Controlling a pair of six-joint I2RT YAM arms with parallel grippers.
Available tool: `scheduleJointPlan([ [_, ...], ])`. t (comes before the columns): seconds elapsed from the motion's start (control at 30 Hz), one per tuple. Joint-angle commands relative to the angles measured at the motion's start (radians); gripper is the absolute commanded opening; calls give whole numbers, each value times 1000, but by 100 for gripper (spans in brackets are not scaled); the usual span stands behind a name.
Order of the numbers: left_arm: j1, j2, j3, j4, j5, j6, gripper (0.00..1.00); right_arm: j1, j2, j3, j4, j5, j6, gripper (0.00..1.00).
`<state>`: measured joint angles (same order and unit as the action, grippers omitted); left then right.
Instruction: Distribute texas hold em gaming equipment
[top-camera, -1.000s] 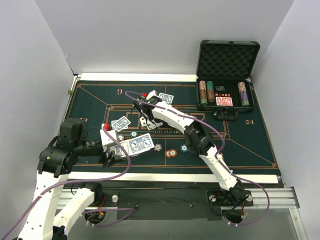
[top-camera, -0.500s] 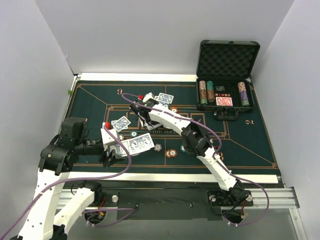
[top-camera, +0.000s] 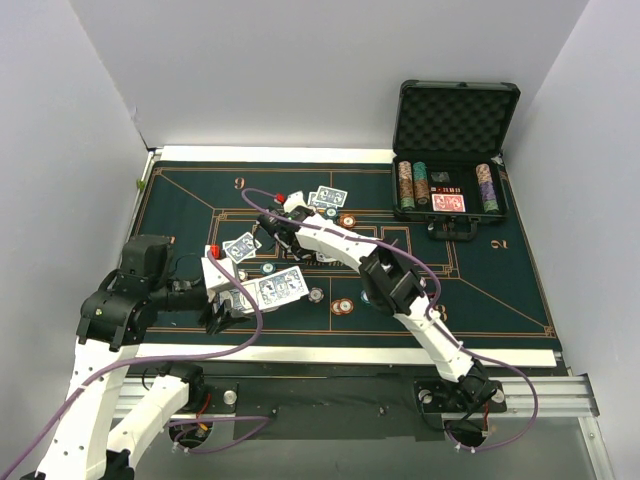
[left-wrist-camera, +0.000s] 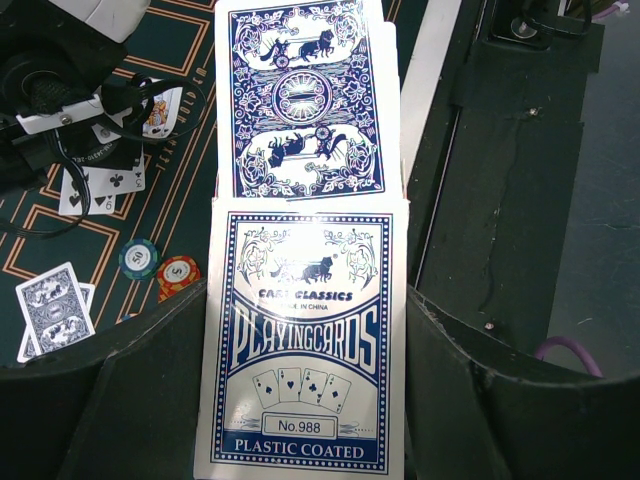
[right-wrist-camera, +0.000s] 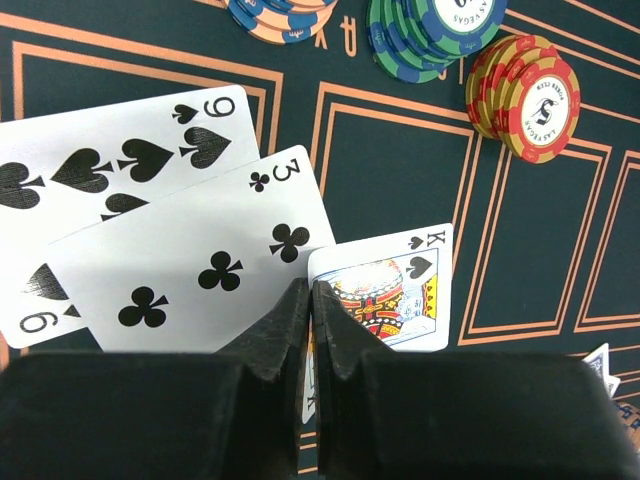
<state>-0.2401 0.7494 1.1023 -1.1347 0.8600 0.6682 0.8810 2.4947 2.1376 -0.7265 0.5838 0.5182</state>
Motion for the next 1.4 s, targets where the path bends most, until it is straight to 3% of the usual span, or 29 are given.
scheduleJointPlan([
  [0.0, 5, -16, 27, 3, 13, 16, 29, 10, -63, -45, 42, -42, 57, 0],
  [0.27, 5, -21, 18, 7, 16, 11, 29, 19, -89, -80, 76, -59, 80, 0],
  [0.47, 5, -24, 16, 7, 14, 11, 29, 19, -132, -107, 98, -85, 88, 24],
  [0.67, 5, -27, 14, 10, 16, 8, 29, 19, -178, -117, 96, -130, 83, 38],
  [0.9, 5, -28, 14, 10, 19, 5, 29, 0, -282, -146, 107, -174, 94, 42],
  [1.03, 5, -31, 14, 12, 17, 4, 29, -42, -396, -264, 131, -161, 126, 39],
  [1.13, 5, -38, 14, 15, 16, -1, 29, -97, -488, -475, 200, -180, 158, 35],
  [1.27, 5, -41, 7, 21, 20, -4, 29, -194, -588, -706, 317, -255, 206, 32],
  [1.37, 4, -36, 4, 24, 25, -7, 29, -252, -608, -791, 396, -330, 230, 30],
])
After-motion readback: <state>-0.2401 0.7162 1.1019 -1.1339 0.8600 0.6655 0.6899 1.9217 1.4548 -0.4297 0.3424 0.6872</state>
